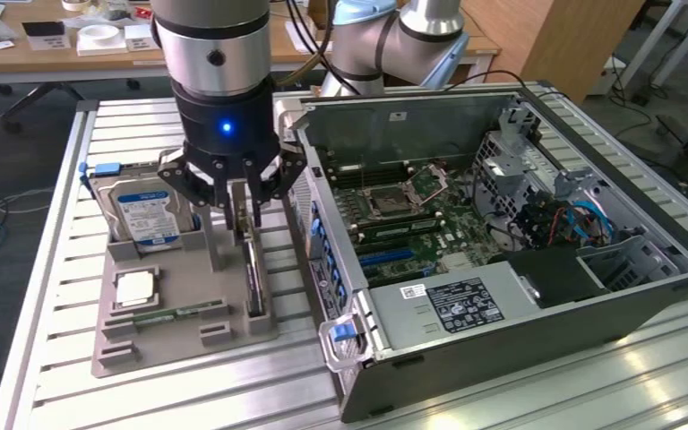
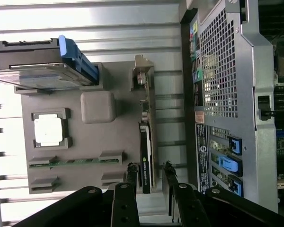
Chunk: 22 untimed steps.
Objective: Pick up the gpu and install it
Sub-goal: 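Pick up the gpu and move the gpu toward the slot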
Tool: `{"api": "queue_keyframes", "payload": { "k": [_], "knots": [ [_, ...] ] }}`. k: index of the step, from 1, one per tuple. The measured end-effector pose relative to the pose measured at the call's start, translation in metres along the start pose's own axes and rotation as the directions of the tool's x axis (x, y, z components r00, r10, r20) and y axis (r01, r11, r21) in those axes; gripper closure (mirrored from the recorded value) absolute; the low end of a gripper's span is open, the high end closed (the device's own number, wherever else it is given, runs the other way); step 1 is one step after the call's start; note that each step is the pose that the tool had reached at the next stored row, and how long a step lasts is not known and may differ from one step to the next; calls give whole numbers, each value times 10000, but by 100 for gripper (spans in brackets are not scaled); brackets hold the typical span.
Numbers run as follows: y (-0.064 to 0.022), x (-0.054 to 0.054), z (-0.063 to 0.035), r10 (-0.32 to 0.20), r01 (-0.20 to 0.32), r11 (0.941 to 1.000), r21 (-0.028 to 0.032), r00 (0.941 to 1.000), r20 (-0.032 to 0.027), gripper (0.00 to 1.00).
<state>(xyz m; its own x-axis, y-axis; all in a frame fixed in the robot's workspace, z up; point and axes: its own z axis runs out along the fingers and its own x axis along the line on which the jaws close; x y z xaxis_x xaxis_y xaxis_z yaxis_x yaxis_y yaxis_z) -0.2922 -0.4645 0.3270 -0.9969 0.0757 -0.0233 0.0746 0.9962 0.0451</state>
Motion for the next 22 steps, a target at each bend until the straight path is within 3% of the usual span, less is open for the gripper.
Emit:
{"api": "queue_keyframes", "payload": {
  "k": [8,18,22],
  "knots": [
    [0,0,7,0,0,10000,-3,10000,2,64],
    [-8,4,169,-1,1,10000,-1,10000,1,64],
    [-8,4,169,0,0,10000,1,10000,-1,64]
  ]
}}
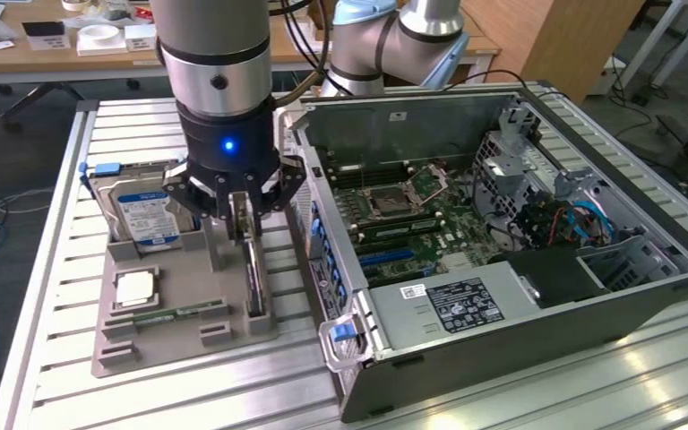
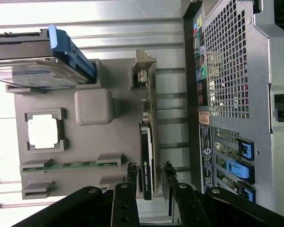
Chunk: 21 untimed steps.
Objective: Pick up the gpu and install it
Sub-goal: 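Pick up the gpu and move the gpu toward the slot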
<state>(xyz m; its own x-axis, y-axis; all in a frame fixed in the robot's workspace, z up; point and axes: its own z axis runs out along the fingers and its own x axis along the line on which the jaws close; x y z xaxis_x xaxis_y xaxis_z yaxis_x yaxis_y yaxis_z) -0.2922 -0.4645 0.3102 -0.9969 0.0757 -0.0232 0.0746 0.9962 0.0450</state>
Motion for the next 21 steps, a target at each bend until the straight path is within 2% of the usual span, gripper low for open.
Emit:
{"api": "queue_keyframes", "payload": {
  "k": [14,21],
  "knots": [
    [0,0,2,0,0,10000,0,10000,1,64],
    [-5,2,104,-1,1,10000,-1,10000,1,64]
  ]
}}
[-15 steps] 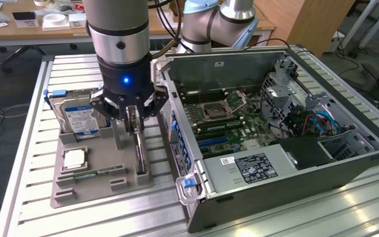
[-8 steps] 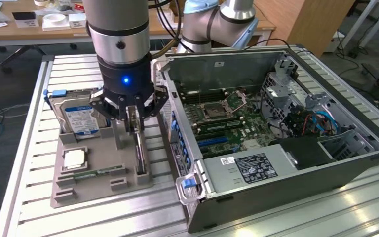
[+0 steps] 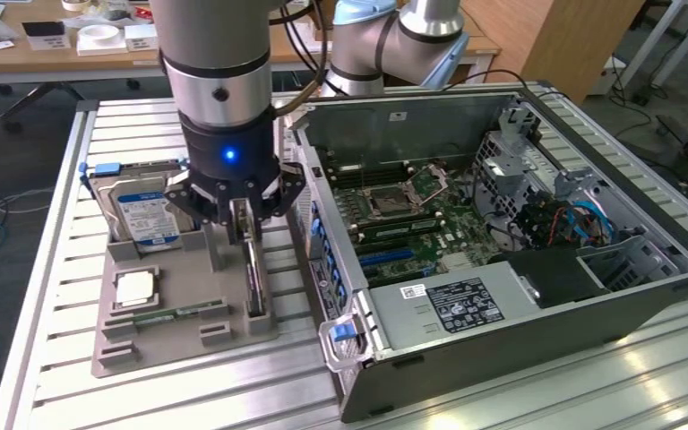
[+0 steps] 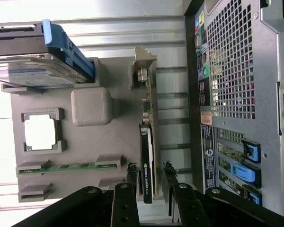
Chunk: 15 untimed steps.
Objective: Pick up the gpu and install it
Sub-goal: 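Pick up the gpu and move the gpu toward the slot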
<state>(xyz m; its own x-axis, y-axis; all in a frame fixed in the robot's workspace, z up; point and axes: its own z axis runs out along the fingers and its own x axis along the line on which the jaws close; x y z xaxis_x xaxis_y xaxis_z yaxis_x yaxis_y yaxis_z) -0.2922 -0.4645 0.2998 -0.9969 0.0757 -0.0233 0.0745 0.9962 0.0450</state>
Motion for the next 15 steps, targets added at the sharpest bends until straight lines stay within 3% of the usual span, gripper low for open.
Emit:
{"api": "queue_keyframes", "payload": {
  "k": [5,11,15],
  "knots": [
    [-2,2,79,0,0,10000,-1,10000,0,64],
    [-2,2,79,0,0,10000,0,10000,-1,64],
    [-2,2,79,0,0,10000,0,10000,-1,57]
  ]
}}
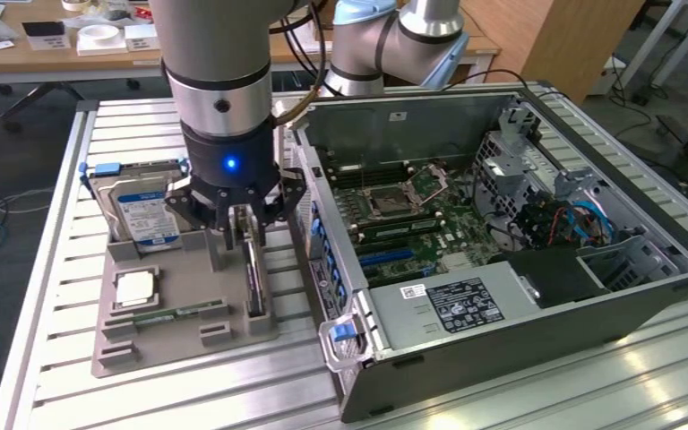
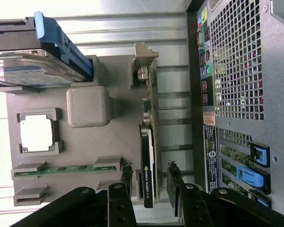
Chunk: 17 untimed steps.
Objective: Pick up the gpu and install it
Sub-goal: 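Pick up the gpu and move the gpu toward the slot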
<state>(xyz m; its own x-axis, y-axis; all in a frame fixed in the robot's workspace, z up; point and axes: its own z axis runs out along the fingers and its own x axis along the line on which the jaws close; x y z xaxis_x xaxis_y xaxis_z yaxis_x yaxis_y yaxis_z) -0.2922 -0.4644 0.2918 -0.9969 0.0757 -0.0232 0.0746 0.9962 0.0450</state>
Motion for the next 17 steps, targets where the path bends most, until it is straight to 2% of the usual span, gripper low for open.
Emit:
{"api": "queue_keyframes", "payload": {
  "k": [10,17],
  "knots": [
    [6,-17,63,-6,6,10000,0,10000,0,57],
    [6,-16,64,-4,4,10000,0,10000,0,57]
  ]
}}
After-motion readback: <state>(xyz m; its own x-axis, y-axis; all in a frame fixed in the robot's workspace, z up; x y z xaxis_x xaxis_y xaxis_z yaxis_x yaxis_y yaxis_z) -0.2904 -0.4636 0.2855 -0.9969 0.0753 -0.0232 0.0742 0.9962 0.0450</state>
